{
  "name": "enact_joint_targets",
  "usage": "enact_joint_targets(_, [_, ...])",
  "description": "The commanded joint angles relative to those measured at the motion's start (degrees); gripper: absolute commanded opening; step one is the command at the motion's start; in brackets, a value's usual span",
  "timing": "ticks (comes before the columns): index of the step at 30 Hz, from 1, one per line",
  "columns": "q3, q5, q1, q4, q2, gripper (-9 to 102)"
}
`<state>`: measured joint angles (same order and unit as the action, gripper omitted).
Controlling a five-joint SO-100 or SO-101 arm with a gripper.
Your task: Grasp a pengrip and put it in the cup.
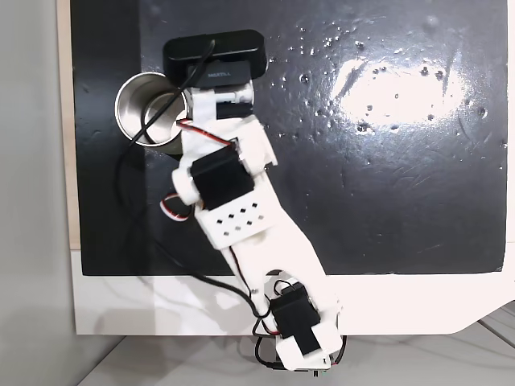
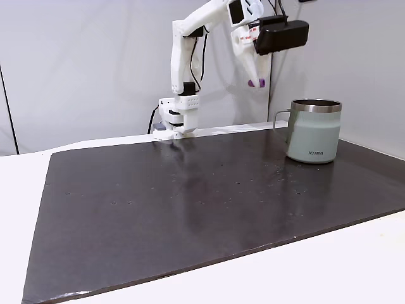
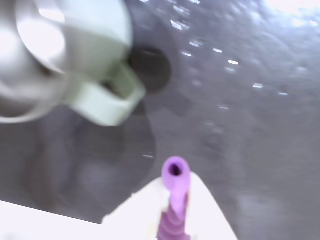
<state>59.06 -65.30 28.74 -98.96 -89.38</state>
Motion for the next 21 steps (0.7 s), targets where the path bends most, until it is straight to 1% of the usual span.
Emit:
enact_joint_targets(1, [-10.55,9.49,3.25,-0.62,-0.97,0])
enact_joint_targets(5, [-22.32,19.69,5.27,-0.97,6.33,0])
enact_joint_targets(10, [-40.96,33.31,6.77,-2.9,18.72,0])
enact_joint_targets(14, [-51.77,42.54,8.26,-3.08,26.89,0])
enact_joint_targets(18, [-61.61,47.81,10.11,-5.01,33.31,0])
enact_joint_targets(21, [-61.61,49.31,11.78,-5.71,34.1,0])
